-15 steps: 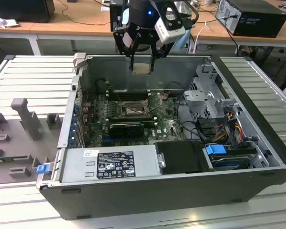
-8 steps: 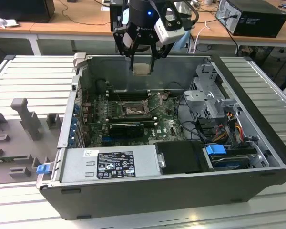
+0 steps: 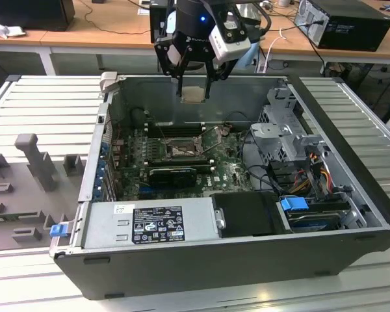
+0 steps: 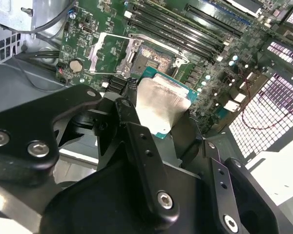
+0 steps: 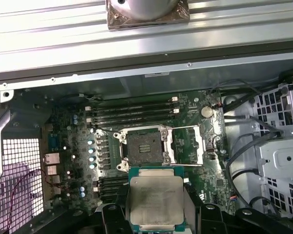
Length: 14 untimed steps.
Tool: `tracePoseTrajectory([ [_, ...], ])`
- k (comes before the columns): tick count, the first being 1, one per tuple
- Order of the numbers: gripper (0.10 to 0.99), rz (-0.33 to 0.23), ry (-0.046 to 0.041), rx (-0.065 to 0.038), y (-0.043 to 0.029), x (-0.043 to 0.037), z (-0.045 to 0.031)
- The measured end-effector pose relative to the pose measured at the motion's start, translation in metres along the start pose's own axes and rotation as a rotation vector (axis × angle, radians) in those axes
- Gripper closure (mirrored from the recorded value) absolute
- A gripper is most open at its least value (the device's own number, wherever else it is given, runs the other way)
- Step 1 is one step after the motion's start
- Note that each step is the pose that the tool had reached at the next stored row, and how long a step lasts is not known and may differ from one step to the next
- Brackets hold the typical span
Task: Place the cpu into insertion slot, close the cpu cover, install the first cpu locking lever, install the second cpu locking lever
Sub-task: 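Place the cpu into insertion slot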
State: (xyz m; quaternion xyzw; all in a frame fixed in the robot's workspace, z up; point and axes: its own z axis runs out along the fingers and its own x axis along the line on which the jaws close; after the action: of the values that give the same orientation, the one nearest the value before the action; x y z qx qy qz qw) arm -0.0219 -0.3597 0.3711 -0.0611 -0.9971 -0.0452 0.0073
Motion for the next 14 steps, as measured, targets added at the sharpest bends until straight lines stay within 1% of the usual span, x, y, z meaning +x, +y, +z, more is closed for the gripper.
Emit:
tracePoseTrajectory([
  [3,0.557,0.011,-0.0010,0.000,0.0000,0.0000,0.0000],
  [14,0.557,0.026,-0.0023,-0.001,0.0000,0.0000,0.0000],
])
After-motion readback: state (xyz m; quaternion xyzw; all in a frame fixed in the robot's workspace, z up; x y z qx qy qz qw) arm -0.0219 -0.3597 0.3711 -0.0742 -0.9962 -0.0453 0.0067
